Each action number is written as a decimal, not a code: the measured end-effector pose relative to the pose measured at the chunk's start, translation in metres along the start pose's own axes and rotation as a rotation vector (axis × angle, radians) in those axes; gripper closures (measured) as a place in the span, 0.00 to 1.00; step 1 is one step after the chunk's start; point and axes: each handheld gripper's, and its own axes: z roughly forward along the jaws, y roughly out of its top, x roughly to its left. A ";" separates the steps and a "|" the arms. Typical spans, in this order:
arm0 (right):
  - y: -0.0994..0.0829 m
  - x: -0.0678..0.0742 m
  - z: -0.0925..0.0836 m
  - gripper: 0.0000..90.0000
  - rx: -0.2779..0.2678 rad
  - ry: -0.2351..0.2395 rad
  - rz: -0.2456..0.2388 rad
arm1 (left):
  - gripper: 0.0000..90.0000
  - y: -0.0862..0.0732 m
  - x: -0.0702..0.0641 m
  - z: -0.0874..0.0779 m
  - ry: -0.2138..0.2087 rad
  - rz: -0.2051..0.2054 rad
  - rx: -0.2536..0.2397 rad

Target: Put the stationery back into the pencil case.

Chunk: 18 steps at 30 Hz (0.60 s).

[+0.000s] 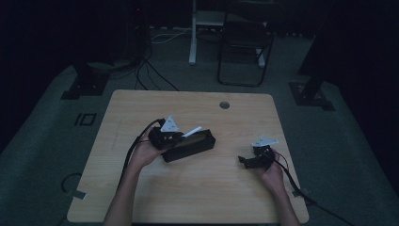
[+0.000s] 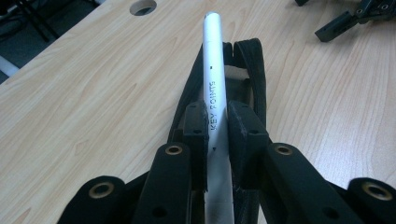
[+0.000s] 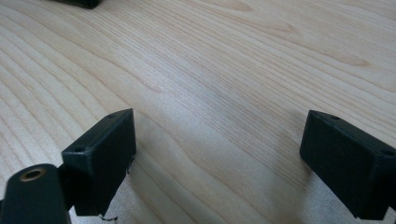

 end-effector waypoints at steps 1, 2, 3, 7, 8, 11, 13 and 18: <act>0.000 0.000 0.000 0.12 0.000 0.000 0.000 | 0.87 0.000 0.000 0.001 0.000 0.001 0.001; 0.000 0.000 0.000 0.12 0.000 0.000 0.000 | 0.87 0.000 0.000 0.001 -0.001 0.000 0.001; 0.000 0.000 0.000 0.12 0.000 0.000 0.000 | 0.87 0.000 -0.001 0.002 -0.002 0.001 0.003; 0.000 0.000 0.000 0.12 0.000 0.000 0.000 | 0.87 0.001 -0.001 0.005 -0.006 0.004 0.009; 0.000 0.000 0.000 0.12 0.000 0.000 0.000 | 0.87 0.001 -0.002 0.006 -0.005 0.006 0.010; 0.000 0.000 0.000 0.12 0.000 0.000 0.000 | 0.87 0.001 -0.002 0.009 -0.005 0.010 0.022; 0.000 0.000 0.000 0.12 0.000 0.000 0.000 | 0.87 0.001 -0.003 0.011 -0.005 0.013 0.031; 0.000 0.000 0.000 0.12 0.000 0.002 -0.002 | 0.87 0.000 -0.003 0.015 -0.008 0.017 0.046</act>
